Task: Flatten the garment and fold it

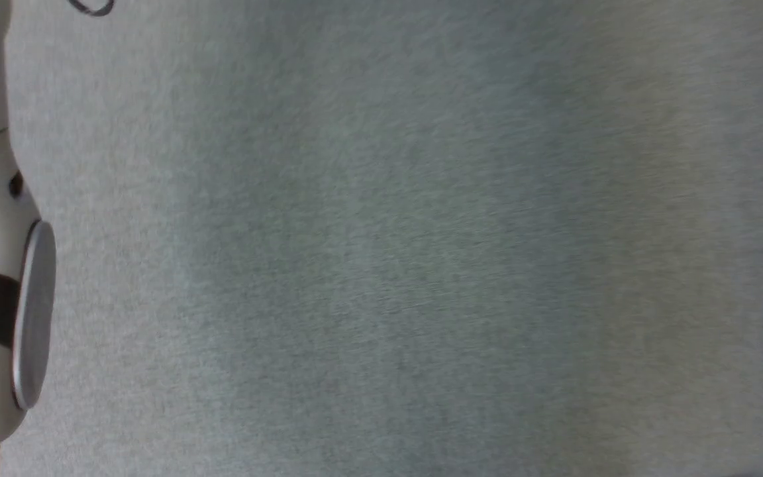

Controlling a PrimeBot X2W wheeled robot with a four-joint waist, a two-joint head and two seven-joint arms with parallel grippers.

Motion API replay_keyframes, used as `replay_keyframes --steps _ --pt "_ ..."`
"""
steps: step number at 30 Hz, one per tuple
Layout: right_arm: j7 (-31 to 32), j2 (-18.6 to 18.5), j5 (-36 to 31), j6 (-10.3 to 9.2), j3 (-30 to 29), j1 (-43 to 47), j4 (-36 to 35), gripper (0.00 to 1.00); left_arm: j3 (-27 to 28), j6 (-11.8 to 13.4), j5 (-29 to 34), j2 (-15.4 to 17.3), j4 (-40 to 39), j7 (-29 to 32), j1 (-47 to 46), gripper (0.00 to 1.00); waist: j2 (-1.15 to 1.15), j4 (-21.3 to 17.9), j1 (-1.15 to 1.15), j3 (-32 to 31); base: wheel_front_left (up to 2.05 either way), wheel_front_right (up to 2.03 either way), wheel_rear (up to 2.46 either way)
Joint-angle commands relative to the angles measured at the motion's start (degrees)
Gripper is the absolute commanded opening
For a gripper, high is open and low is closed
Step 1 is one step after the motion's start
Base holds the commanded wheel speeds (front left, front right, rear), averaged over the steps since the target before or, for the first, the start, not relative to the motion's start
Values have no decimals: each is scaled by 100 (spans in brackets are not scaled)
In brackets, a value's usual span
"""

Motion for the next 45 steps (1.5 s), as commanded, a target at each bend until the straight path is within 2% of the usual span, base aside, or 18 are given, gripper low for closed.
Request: replay_keyframes --steps 1,8,16,19,25,26,30,34,39,45 --pt "-133 -159 38 -5 74 -218 121 0 52 -88 -77 25 59 -133 -61 0 -1 500 -1 725 0 0 0" --pt "-503 -435 230 -5 371 -409 513 0 102 -284 -220 156 89 -375 150 0 -1 636 -1 1235 0 0 0" --pt "-960 -613 621 -5 742 -126 740 0 -6 -412 -555 227 -357 -437 603 0 -1 674 -1 1339 0 0 0" --pt "-1131 -733 946 -5 954 177 613 0 -108 -426 -711 374 -655 -328 944 0 -1 649 -1 1264 0 0 0" --pt "-1116 -1015 2078 -5 1347 1353 -264 0 -39 -373 -1125 806 -1581 263 2250 0 -1 459 -1 909 0 0 0" --pt "-1116 -1015 2078 -5 1347 1353 -264 0 -39 -373 -1125 806 -1581 263 2250 0 -1 459 -1 909 0 0 0" --pt "-949 -1217 2624 -5 1236 2389 -1057 0 115 -144 -1328 1037 -2394 505 3325 0 -1 342 -1 604 0 0 0" --pt "-802 -1278 2889 -5 941 3546 -1850 0 216 88 -1456 1214 -3270 628 4540 0 -1 228 -1 257 0 0 0" --pt "-595 -1088 2977 -5 424 4958 -2627 0 311 362 -1587 1276 -4155 612 6008 0 -1 184 -1 -218 0 0 0" --pt "-310 -728 2891 -5 -242 6353 -3261 0 358 641 -1852 1268 -4711 762 7409 0 -1 235 -1 -758 0 0 0"
